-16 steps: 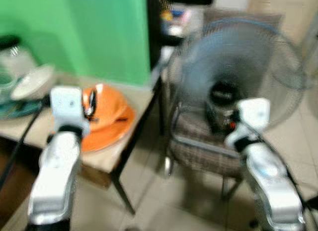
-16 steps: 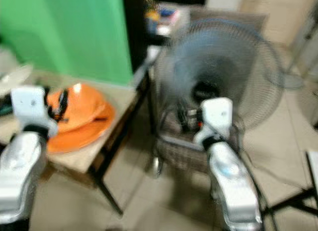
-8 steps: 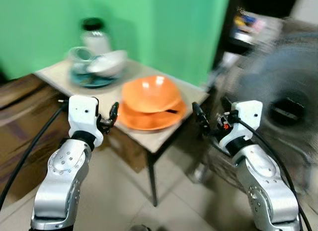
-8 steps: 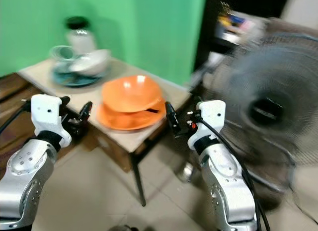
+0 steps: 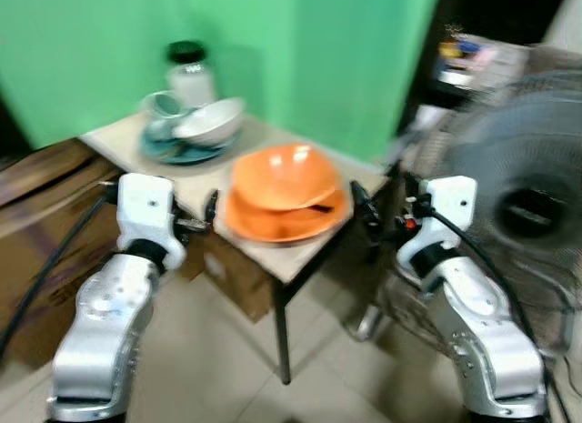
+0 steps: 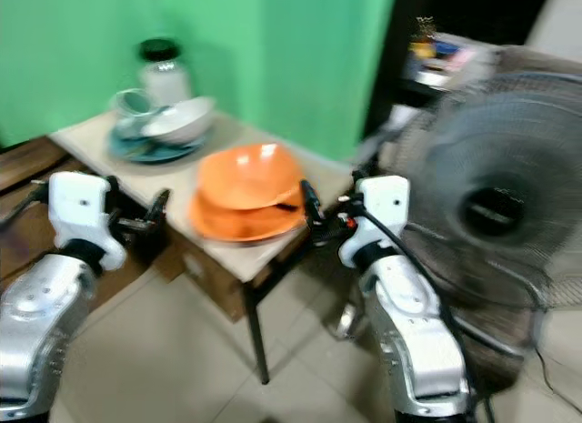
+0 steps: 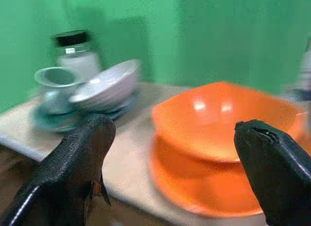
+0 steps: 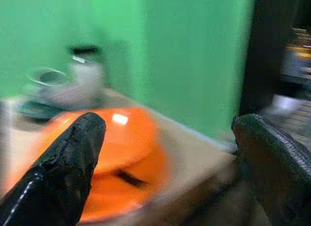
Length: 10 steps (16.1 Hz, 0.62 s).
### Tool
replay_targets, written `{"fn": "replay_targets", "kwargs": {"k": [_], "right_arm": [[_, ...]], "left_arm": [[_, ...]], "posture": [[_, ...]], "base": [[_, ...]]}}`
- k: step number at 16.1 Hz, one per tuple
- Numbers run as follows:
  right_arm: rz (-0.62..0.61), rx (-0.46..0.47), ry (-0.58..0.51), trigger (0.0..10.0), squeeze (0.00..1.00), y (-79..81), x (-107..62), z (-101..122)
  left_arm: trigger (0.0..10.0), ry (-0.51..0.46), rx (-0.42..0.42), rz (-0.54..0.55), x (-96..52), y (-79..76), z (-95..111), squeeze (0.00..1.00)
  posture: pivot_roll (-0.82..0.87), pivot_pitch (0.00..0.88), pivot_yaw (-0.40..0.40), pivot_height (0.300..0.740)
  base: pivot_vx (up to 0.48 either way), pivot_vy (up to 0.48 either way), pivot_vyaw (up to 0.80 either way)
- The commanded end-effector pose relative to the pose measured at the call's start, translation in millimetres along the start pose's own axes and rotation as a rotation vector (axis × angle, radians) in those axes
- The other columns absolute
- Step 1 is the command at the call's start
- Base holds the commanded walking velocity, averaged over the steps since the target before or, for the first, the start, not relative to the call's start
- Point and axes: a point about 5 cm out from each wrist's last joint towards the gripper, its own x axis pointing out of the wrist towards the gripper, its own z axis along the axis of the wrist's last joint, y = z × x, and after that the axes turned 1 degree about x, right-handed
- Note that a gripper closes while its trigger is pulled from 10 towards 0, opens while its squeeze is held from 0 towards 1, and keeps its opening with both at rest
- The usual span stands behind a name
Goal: Setting the table
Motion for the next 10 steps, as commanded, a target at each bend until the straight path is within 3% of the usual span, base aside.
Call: {"fn": "replay_targets", "kwargs": {"k": [1,3,6,10], "right_arm": [[0.011,0.000,0.004,10.0,1.00,4.0,3.8,0],[0.018,-0.028,0.009,10.0,1.00,3.8,9.9,1],[0.019,-0.071,0.001,10.0,1.00,1.4,13.1,7],[0.054,-0.053,0.013,10.0,1.00,7.2,8.9,5]], "left_arm": [[10.0,-0.001,0.015,0.021,-1.1,6.2,2,1.00],[10.0,-0.014,0.020,0.013,1.0,3.8,4,1.00],[10.0,-0.030,0.005,0.015,-0.7,1.0,8,1.00],[10.0,-0.019,0.038,-0.043,-0.1,-3.9,7,1.00]], "posture": [[0.12,0.000,0.011,0.740],[0.12,0.000,-0.003,0.740],[0.11,0.000,-0.023,0.740],[0.11,0.000,-0.003,0.740]], "base": [[0.334,0.000,0.00],[0.332,0.000,0.00],[0.314,0.000,0.80],[0.073,0.000,0.00]]}}
